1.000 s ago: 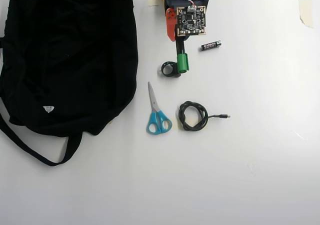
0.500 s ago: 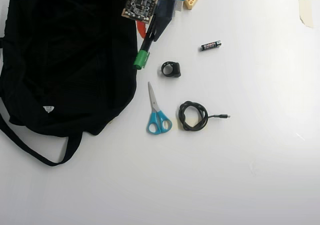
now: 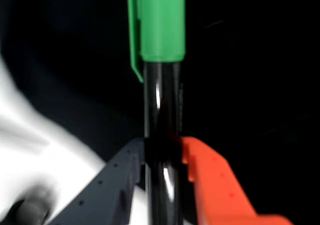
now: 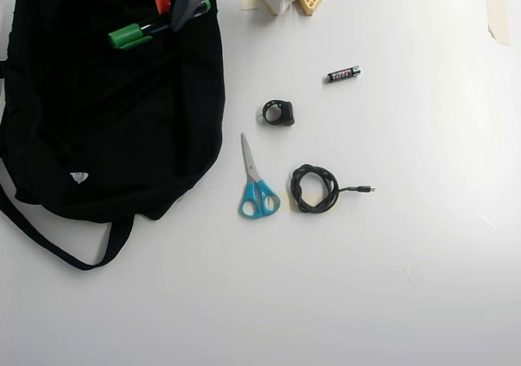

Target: Put the green marker into the black bag

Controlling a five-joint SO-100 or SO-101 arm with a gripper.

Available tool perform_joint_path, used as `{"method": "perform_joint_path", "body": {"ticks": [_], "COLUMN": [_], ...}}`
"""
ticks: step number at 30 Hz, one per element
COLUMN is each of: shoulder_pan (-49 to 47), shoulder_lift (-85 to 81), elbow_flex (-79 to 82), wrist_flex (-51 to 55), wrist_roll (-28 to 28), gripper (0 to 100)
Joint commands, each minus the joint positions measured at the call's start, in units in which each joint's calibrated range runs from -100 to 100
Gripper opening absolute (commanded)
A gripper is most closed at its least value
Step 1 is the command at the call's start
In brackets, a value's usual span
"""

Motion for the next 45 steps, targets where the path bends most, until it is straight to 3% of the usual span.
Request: {"method": "perform_joint_path", "body": {"ticks": [1,6,12,18,22,25,29,30,31,32,45], "shoulder_pan": [6.7,15.0,16.3,14.1,6.6,-8.7,-27.9,-29.8,-32.2,-34.8,-45.4], "shoulder_lift": [7.0,23.5,32.3,30.1,19.9,8.4,6.7,6.6,6.6,6.6,-6.9], "elbow_flex": [3.7,2.3,-7.2,-7.9,-7.3,-7.2,-5.2,-3.7,-2.6,-2.4,-2.1], "wrist_flex": [-8.2,-21.1,-20.9,-15.2,-8.0,-3.4,-3.4,-3.4,-3.4,-3.4,10.9], "wrist_roll": [-0.2,-1.8,-1.9,-3.0,-4.8,-4.9,-5.0,-5.3,-8.2,-10.2,-9.5], "gripper": [2,2,3,20,20,19,19,14,3,3,2]}}
